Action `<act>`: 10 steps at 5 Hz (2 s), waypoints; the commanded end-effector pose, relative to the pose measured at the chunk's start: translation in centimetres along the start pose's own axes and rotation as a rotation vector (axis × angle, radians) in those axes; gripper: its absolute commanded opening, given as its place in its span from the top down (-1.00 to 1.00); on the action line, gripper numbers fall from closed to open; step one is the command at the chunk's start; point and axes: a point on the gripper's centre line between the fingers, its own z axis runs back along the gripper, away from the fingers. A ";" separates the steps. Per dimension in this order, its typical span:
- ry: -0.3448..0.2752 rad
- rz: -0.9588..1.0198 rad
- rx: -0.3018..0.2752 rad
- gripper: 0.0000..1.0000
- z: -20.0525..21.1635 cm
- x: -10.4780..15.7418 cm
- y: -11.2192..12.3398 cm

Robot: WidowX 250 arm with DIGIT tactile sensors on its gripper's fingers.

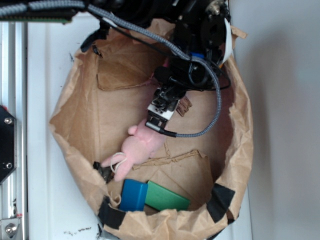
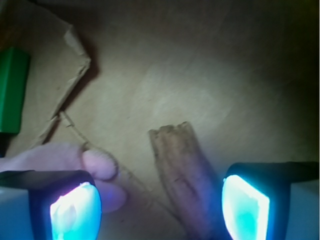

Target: Grab the wood chip.

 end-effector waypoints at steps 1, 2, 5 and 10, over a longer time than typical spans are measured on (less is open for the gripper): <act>-0.048 -0.008 0.101 -1.00 -0.2 1.5 1.3; -0.066 -0.016 0.114 -0.98 -0.6 2.0 1.3; -0.138 -0.050 0.070 1.00 0.5 1.3 0.5; -0.076 -0.082 0.081 -1.00 -0.2 0.3 0.9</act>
